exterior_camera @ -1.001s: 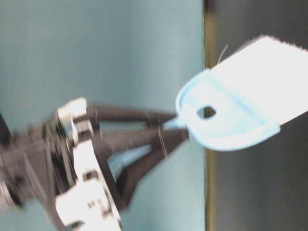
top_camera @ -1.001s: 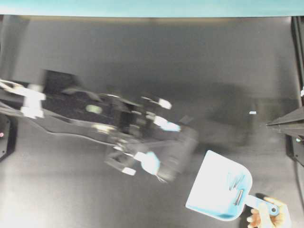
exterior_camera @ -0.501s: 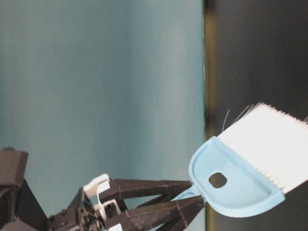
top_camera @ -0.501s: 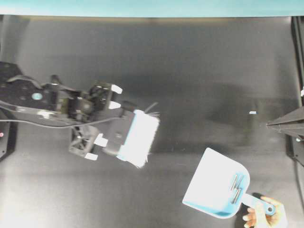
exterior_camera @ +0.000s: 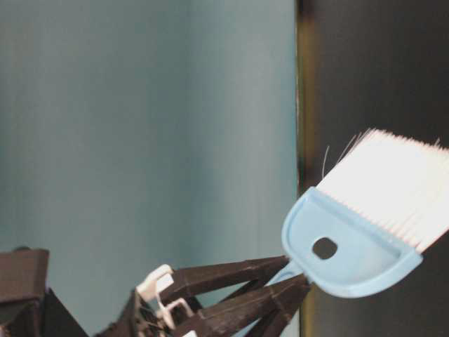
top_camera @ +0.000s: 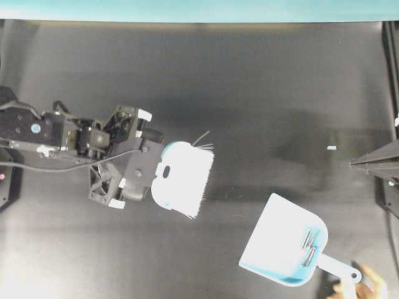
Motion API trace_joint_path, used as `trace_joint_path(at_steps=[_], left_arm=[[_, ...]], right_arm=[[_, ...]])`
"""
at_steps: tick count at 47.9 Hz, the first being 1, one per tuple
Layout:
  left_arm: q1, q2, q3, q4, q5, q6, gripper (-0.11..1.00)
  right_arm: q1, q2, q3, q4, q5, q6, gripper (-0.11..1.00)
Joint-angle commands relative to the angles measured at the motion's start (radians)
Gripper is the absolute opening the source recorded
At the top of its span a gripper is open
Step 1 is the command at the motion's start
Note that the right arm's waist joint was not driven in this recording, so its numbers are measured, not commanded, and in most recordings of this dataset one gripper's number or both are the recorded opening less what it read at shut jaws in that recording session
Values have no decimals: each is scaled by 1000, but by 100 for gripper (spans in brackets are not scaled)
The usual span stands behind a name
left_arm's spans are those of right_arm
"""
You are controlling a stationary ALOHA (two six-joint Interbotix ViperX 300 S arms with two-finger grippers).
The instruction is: Hold the dustpan with a person, while the left arm uses a hand brush to gather the screws into the dustpan.
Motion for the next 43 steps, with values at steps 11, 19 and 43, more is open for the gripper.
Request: trace_joint_path(at_steps=[11,19,43], left_arm=[[-18,9,137,0,-252,-156,30],[-26,5,176,0,-250,-169,30],[-32,15,184,2,-258,-169,31]], right_arm=[[-2,5,-5,-2,-5,-6,0],[-2,5,-5,-2,-5,-6,0],[-2,5,-5,-2,-6,-6,0]])
